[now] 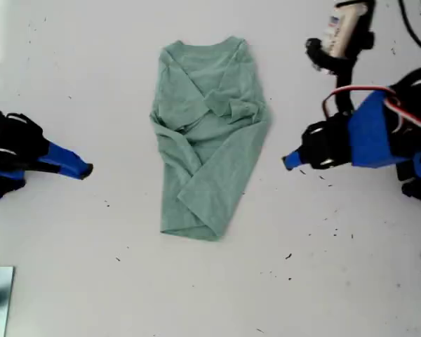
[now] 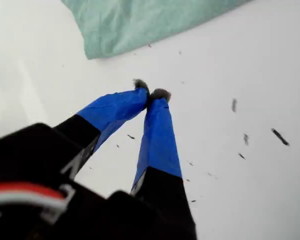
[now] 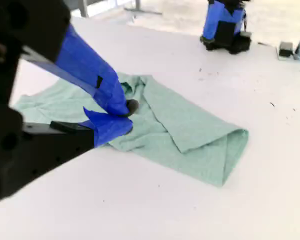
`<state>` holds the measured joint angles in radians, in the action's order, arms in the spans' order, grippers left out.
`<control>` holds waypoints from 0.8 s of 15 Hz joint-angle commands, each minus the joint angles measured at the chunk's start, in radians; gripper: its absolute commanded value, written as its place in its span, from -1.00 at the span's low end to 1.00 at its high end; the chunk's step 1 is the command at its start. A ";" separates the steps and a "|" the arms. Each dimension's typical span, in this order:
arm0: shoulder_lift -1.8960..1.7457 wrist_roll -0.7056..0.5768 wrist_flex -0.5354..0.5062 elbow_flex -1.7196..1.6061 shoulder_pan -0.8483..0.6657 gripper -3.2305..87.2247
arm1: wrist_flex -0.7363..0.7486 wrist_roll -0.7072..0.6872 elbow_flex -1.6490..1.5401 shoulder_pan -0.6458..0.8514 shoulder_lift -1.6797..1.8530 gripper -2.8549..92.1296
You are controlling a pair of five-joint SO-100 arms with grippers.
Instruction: Fold t shirt
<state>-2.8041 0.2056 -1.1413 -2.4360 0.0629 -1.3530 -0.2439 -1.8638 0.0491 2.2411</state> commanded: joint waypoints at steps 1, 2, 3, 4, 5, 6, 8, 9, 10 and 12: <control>0.357 0.020 -0.141 0.471 0.067 -0.93 | -0.199 -0.025 0.574 -0.057 -0.370 -0.89; 0.426 0.003 -0.156 0.575 0.081 -0.93 | -0.250 -0.025 0.698 -0.072 -0.460 -0.89; 0.457 -0.021 -0.160 0.615 0.084 -0.93 | -0.256 -0.017 0.736 -0.081 -0.494 -0.87; 0.468 -0.046 -0.158 0.617 0.086 -0.81 | -0.253 -0.003 0.736 -0.084 -0.499 -0.71; 0.474 -0.066 -0.156 0.618 0.087 -0.57 | -0.256 0.009 0.738 -0.087 -0.499 -0.41; 0.479 -0.083 -0.156 0.617 0.089 -0.45 | -0.256 0.012 0.742 -0.092 -0.499 -0.30; 0.488 -0.126 -0.140 0.566 0.067 -0.39 | -0.256 0.023 0.749 -0.103 -0.514 -0.29; 0.492 -0.149 -0.112 0.529 0.051 -0.39 | -0.250 0.029 0.759 -0.114 -0.537 -0.29; 0.503 -0.175 -0.075 0.495 0.034 -0.39 | -0.244 0.032 0.787 -0.124 -0.578 -0.29; 0.597 -0.235 -0.014 0.477 0.009 -0.37 | -0.216 0.029 0.831 -0.137 -0.686 -0.29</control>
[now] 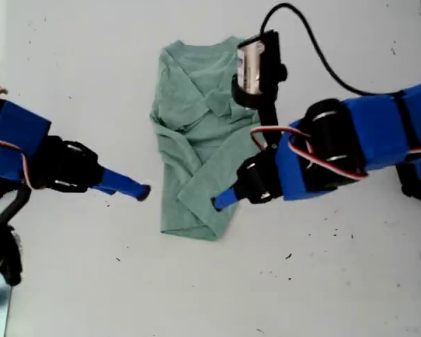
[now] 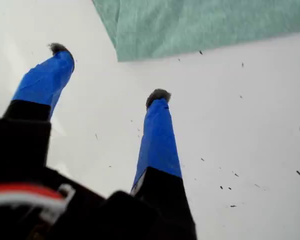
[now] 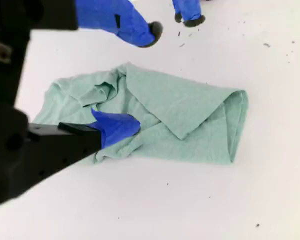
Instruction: Fold t shirt
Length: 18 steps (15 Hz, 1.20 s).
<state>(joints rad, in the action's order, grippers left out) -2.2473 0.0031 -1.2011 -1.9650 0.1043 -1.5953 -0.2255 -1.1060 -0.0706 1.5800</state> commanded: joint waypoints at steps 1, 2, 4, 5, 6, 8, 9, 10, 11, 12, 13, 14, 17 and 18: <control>0.114 -0.054 0.089 0.008 -0.038 -0.37 | 0.061 0.005 0.077 -0.021 -0.074 -0.29; 0.204 -0.071 0.138 0.006 -0.049 -0.35 | 0.083 -0.005 0.095 -0.023 -0.133 -0.29; 0.446 -0.107 0.229 0.043 -0.072 -0.34 | 0.120 -0.006 0.112 -0.032 -0.247 -0.29; 0.601 -0.120 0.247 0.095 -0.074 -0.34 | 0.149 -0.009 0.126 -0.043 -0.307 -0.29; 0.781 -0.144 0.256 0.175 -0.069 -0.35 | 0.173 -0.009 0.147 -0.055 -0.374 -0.29; 1.104 -0.170 0.129 0.459 -0.055 -0.38 | 0.195 0.005 0.178 -0.083 -0.494 -0.36; 1.187 -0.178 0.061 0.584 -0.052 -0.55 | 0.190 0.021 0.178 -0.091 -0.525 -0.58; 1.209 -0.193 0.046 0.644 -0.048 -0.85 | 0.173 0.038 0.176 -0.095 -0.535 -0.76; 1.206 -0.195 0.035 0.680 -0.043 -0.93 | 0.155 0.049 0.176 -0.097 -0.532 -0.91; 1.198 -0.198 0.025 0.723 -0.028 -0.93 | 0.146 0.037 0.176 -0.097 -0.523 -0.91; 1.186 -0.204 0.018 0.769 -0.011 -0.93 | 0.127 0.018 0.176 -0.092 -0.495 -0.91; 1.181 -0.204 -0.005 0.834 0.008 -0.93 | 0.104 -0.008 0.175 -0.083 -0.446 -0.91; 1.051 -0.207 0.014 0.890 0.058 -0.93 | 0.101 -0.080 0.156 -0.081 -0.212 -0.91; 0.989 -0.215 0.034 0.890 0.074 -0.93 | 0.110 -0.097 0.161 -0.098 -0.138 -0.91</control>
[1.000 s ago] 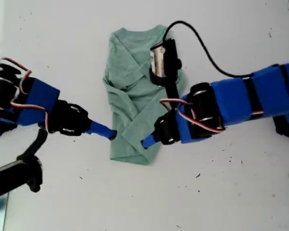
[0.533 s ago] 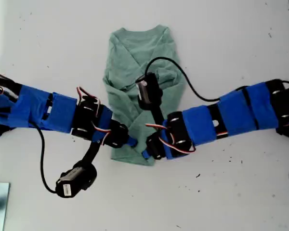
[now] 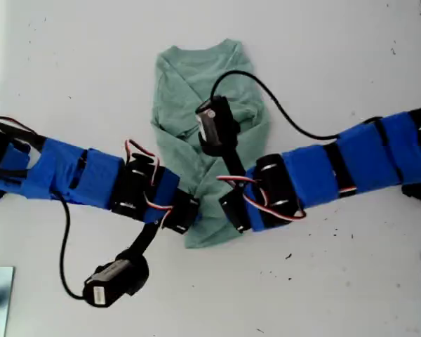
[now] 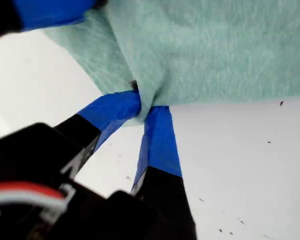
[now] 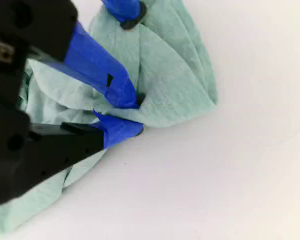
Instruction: Fold t shirt
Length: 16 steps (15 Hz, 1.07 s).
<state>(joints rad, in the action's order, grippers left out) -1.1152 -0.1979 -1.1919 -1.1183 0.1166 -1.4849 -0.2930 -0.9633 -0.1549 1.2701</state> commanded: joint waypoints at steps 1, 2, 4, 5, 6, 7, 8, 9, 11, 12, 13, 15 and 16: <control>-0.192 -0.026 0.052 0.043 0.077 -0.93 | 0.014 -0.051 0.017 -0.040 0.227 -0.91; -0.221 -0.038 0.091 0.043 0.095 -0.93 | 0.032 -0.064 -0.003 -0.071 0.258 -0.91; -0.233 -0.031 0.132 0.043 0.126 -0.93 | 0.057 -0.048 -0.006 -0.124 0.264 -0.91; -0.241 -0.021 0.143 0.043 0.137 -0.93 | 0.075 -0.044 -0.009 -0.133 0.264 -0.91; -0.258 -0.014 0.140 0.041 0.135 -0.93 | 0.081 -0.048 -0.011 -0.124 0.265 -0.91; -0.288 -0.009 0.104 0.037 0.114 -0.93 | 0.081 -0.055 -0.034 -0.092 0.287 -0.91; -0.333 -0.014 0.049 0.023 0.067 -0.93 | 0.081 -0.094 -0.058 -0.028 0.313 -0.91; -0.380 -0.035 -0.014 0.005 -0.005 -0.93 | 0.084 -0.146 -0.080 0.067 0.330 -0.91; -0.463 -0.117 -0.092 -0.054 -0.215 -0.93 | 0.140 -0.282 -0.094 0.298 0.319 -0.91; -0.491 -0.155 -0.089 -0.103 -0.318 -0.93 | 0.199 -0.342 -0.115 0.399 0.305 -0.91; -0.492 -0.178 -0.103 -0.110 -0.383 -0.84 | 0.230 -0.374 -0.104 0.453 0.272 -0.65; -0.578 -0.201 -0.152 -0.132 -0.457 -0.34 | 0.213 -0.388 -0.084 0.541 0.288 -0.37; -0.680 -0.206 -0.156 -0.202 -0.525 -0.29 | 0.225 -0.387 -0.147 0.606 0.388 -0.42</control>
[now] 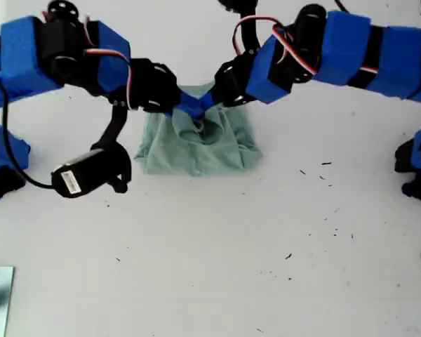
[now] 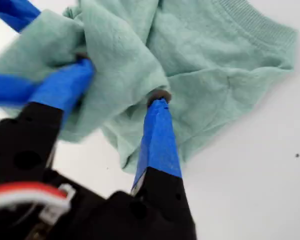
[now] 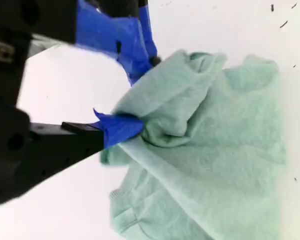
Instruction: Fold t shirt
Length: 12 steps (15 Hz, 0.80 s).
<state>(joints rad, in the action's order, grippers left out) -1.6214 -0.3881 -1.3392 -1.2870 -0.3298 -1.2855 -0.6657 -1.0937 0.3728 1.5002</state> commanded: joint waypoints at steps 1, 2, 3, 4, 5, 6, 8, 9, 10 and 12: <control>-0.305 -0.025 -0.003 -0.138 -0.152 -0.29 | 0.075 -0.021 -0.127 0.146 0.293 -0.44; -0.446 -0.037 0.006 -0.259 -0.216 -0.29 | 0.095 -0.035 -0.239 0.206 0.428 -0.46; -0.594 -0.048 0.017 -0.396 -0.268 -0.30 | 0.066 -0.032 -0.353 0.265 0.569 -0.47; -0.746 -0.049 0.041 -0.554 -0.305 -0.30 | 0.054 -0.020 -0.503 0.318 0.738 -0.48; -0.902 -0.038 0.080 -0.721 -0.318 -0.31 | 0.044 -0.017 -0.657 0.347 0.913 -0.48; -1.058 -0.025 0.123 -0.887 -0.293 -0.34 | 0.028 -0.020 -0.804 0.351 1.078 -0.48; -1.376 0.069 0.221 -1.207 -0.129 -0.38 | 0.026 0.058 -1.118 0.264 1.373 -0.44; -1.511 0.147 0.284 -1.361 -0.029 -0.45 | 0.046 0.123 -1.289 0.201 1.513 -0.45; -1.631 0.202 0.367 -1.522 0.069 -0.50 | 0.069 0.204 -1.468 0.138 1.654 -0.48; -1.987 0.377 0.370 -1.818 0.186 -0.54 | 0.094 0.321 -1.782 0.021 1.963 -0.48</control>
<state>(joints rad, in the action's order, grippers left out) -3.3656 -0.1197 -0.9833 -2.9468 -0.2148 -1.2226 -0.4019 -2.7121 0.4648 3.2536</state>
